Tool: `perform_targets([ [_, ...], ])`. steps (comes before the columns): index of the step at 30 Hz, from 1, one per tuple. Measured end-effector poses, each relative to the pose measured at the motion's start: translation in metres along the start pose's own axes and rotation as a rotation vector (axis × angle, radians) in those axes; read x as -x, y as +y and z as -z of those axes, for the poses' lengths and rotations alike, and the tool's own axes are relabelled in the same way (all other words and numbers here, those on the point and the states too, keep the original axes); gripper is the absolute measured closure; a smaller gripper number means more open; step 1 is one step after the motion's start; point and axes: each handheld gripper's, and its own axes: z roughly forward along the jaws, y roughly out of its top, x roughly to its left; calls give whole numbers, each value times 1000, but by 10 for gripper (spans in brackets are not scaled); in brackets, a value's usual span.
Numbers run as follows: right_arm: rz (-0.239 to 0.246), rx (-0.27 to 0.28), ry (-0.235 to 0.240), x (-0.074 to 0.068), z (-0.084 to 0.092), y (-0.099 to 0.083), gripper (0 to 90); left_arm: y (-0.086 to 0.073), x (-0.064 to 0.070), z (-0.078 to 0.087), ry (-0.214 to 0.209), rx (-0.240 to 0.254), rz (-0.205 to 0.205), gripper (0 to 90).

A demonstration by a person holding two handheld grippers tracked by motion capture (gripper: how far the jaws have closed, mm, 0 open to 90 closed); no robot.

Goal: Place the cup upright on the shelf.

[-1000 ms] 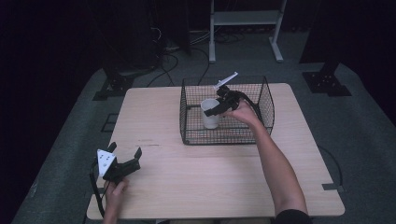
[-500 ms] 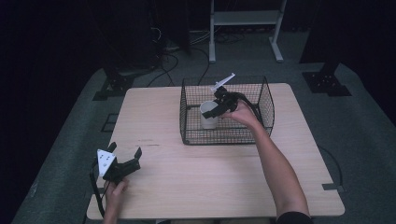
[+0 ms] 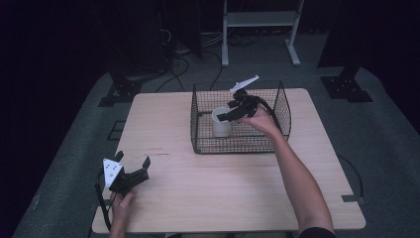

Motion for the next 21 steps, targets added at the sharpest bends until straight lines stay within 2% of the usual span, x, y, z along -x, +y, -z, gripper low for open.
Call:
perform_targets([
  [10,-32,86,23,-6,30,-3,129,0,0,0,-1,1,2,0],
  [15,-28,85,25,-13,39,-10,129,0,1,0,-1,0,-10,0],
  [17,-13,84,37,-21,45,-17,130,0,2,0,3,-3,-12,0],
  [21,2,96,45,-27,51,-20,130,0,2,0,3,-2,-9,0],
])
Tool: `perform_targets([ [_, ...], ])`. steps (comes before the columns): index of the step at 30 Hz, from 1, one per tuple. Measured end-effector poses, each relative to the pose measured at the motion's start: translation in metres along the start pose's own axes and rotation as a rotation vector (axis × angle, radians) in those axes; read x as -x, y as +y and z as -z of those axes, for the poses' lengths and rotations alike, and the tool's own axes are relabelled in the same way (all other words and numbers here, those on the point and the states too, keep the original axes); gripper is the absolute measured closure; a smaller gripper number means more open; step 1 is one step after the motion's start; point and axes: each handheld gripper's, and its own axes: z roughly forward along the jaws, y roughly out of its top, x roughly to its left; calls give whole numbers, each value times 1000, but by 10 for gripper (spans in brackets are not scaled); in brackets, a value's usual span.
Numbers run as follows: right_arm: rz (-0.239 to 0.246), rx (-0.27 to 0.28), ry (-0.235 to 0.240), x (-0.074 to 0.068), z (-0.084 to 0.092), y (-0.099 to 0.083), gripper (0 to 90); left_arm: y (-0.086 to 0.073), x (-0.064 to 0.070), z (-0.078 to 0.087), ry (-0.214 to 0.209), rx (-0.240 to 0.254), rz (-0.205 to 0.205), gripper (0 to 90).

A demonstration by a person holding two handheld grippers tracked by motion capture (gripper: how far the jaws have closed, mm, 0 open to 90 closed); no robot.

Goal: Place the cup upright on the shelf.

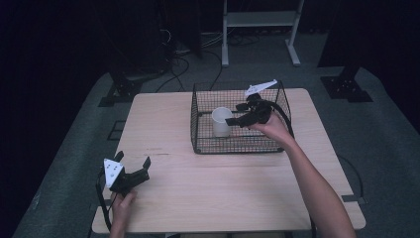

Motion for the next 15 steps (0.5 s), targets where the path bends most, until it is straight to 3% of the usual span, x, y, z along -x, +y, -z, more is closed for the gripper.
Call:
perform_targets([
  [12,16,20,37,-20,21,-14,130,0,0,0,-2,0,-1,0],
  [15,46,22,37,-28,27,-19,130,0,0,0,-1,-1,-4,0],
])
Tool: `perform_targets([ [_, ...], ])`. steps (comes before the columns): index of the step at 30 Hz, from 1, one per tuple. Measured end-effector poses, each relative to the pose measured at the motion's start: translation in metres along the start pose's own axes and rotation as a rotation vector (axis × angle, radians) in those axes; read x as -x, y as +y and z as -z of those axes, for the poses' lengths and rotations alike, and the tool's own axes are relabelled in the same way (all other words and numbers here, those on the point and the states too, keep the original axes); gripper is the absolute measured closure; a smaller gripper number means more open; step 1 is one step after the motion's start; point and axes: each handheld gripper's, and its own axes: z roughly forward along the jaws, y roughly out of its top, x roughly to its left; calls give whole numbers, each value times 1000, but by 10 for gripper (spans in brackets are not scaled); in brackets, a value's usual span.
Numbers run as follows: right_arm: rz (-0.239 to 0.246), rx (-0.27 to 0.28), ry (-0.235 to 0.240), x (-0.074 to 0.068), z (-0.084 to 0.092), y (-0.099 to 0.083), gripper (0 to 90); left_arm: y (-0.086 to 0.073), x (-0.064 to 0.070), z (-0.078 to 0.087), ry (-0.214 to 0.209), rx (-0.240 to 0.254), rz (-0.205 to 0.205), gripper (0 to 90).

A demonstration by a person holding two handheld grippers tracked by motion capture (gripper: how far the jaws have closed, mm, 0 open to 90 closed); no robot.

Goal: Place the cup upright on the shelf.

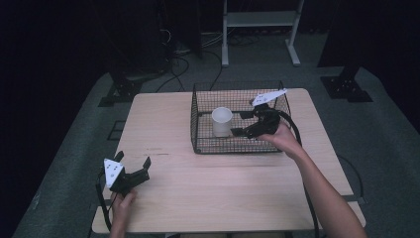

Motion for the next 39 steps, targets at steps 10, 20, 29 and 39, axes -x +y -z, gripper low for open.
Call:
perform_targets([
  [10,18,19,18,-15,12,-9,130,0,0,0,1,0,-1,0],
  [20,19,27,27,-28,23,-32,130,0,0,0,1,1,1,0],
  [29,-4,33,31,-35,32,-58,130,0,0,0,1,-2,-4,0],
  [39,-27,34,11,-37,35,-84,130,0,0,0,6,-3,-2,0],
])
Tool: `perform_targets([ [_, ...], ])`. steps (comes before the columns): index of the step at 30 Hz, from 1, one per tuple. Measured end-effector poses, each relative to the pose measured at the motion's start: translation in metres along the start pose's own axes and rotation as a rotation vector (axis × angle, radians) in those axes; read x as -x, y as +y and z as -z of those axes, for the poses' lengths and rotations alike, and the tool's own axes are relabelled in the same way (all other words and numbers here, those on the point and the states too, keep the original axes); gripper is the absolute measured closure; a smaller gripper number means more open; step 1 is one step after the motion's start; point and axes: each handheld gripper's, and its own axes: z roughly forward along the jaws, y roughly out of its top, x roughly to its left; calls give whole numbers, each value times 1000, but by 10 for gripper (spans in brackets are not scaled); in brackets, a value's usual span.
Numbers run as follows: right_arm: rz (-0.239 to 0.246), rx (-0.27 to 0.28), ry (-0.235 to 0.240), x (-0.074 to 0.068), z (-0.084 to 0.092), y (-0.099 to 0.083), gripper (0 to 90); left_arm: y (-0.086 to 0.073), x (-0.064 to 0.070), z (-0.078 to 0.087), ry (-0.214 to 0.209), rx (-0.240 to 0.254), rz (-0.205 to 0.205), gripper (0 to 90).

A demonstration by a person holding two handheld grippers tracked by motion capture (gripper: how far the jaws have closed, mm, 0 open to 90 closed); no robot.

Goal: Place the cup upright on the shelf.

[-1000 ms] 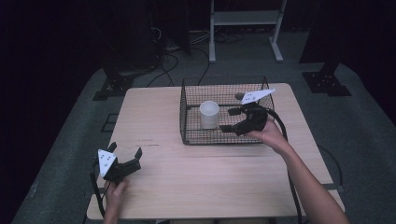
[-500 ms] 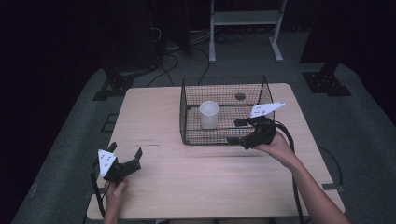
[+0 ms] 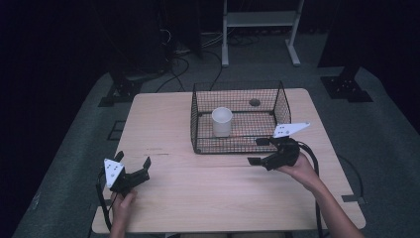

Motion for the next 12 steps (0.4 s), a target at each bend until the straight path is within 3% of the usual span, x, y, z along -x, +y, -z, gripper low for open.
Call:
perform_targets([
  [6,-5,-14,-16,-5,0,-15,130,0,0,0,0,2,1,0],
  [12,-19,18,-21,-12,1,-26,129,0,0,0,1,1,1,0],
])
